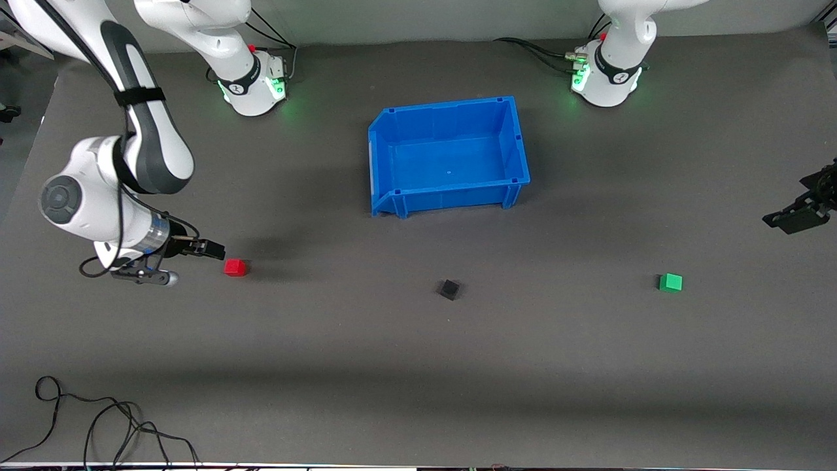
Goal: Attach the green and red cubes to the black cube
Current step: 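Move the right gripper toward the red cube while the left gripper approaches the green cube, then grasp the red cube with the right gripper while the left gripper grasps the green cube, then carry the red cube toward the black cube while the left gripper carries green, then press the red cube against the black cube while the left gripper presses green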
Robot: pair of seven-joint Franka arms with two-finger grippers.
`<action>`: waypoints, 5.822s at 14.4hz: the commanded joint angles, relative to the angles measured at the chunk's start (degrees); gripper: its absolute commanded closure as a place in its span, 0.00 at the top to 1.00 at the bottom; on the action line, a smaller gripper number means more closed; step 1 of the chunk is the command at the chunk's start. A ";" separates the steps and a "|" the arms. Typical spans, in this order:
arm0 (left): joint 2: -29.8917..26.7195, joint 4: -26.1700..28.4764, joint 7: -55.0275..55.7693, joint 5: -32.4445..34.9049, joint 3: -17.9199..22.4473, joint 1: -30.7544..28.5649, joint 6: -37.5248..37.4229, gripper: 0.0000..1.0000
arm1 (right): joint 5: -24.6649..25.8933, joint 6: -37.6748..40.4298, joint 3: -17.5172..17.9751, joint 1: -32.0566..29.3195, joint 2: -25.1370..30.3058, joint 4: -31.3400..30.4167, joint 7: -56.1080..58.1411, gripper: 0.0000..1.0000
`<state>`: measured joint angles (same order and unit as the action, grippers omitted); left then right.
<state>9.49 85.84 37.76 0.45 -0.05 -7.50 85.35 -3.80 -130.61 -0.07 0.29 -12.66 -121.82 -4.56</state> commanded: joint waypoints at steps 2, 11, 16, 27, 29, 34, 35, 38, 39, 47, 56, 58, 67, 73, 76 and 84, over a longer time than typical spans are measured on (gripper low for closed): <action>4.47 0.99 3.10 -4.92 -0.04 -5.23 1.57 1.00 | -0.85 -7.72 -0.19 0.23 -6.22 -0.09 6.05 1.00; 11.42 14.70 14.95 -1.96 -0.04 -3.14 27.83 1.00 | -1.20 -11.42 -0.20 -0.12 -14.76 1.76 5.00 0.76; 17.05 16.63 20.76 0.43 -0.04 -2.08 36.80 1.00 | -1.56 -11.42 -0.20 -0.12 -14.76 2.55 4.91 0.41; 22.94 22.87 27.54 0.43 -0.04 -1.02 52.01 1.00 | -1.73 5.89 0.16 10.42 -15.63 17.56 -39.60 0.16; 23.29 23.14 27.63 0.43 -0.04 -0.85 52.99 1.00 | -1.82 6.42 0.24 13.14 -18.53 21.69 -50.93 0.16; 24.35 23.06 27.63 0.52 -0.04 -0.41 54.31 0.91 | -3.83 6.42 0.24 23.15 -29.06 36.80 -80.82 0.16; 24.35 23.06 27.63 0.52 -0.04 -0.41 54.31 0.83 | -5.23 6.42 0.33 24.57 -31.96 40.57 -84.96 0.16; 24.61 23.06 27.63 0.52 -0.04 -0.41 54.31 0.39 | -8.06 6.33 0.33 26.07 -39.00 49.38 -89.40 0.16; 24.61 23.06 27.63 0.52 -0.04 -0.41 54.31 0.31 | -7.89 6.24 0.33 26.68 -40.33 51.05 -88.61 0.16; 22.77 21.30 33.84 0.69 -0.04 2.66 48.61 0.00 | -9.91 3.87 2.70 32.39 -46.23 58.81 -104.75 0.16; 22.94 12.86 50.90 -0.19 -0.48 15.23 39.54 0.00 | -9.99 -0.94 2.70 34.68 -47.46 58.10 -118.83 0.13; 23.20 11.20 54.07 -0.28 -0.57 17.25 39.72 0.00 | -9.99 -1.58 2.79 34.86 -48.51 58.36 -119.19 0.13; 28.47 7.59 54.43 -1.15 -7.59 20.68 40.60 0.00 | -10.00 -2.81 4.29 35.83 -49.04 60.03 -122.80 0.13; 31.55 3.81 55.84 -3.52 -7.68 25.51 41.56 0.00 | -9.91 -4.91 4.29 35.92 -50.18 60.91 -122.36 0.13; 32.78 2.93 57.59 -4.23 -7.68 26.40 43.49 0.00 | -9.29 -6.85 4.29 36.00 -50.89 60.91 -117.02 0.13; 38.14 -2.96 63.39 -4.05 -7.68 28.95 45.69 0.00 | -9.99 -7.12 4.46 36.97 -51.06 60.74 -113.39 0.13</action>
<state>46.07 85.19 99.15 -3.23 -8.47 20.29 131.30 -12.59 -137.19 4.63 36.71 -61.90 -63.47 -118.41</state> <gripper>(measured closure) 0.634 0.608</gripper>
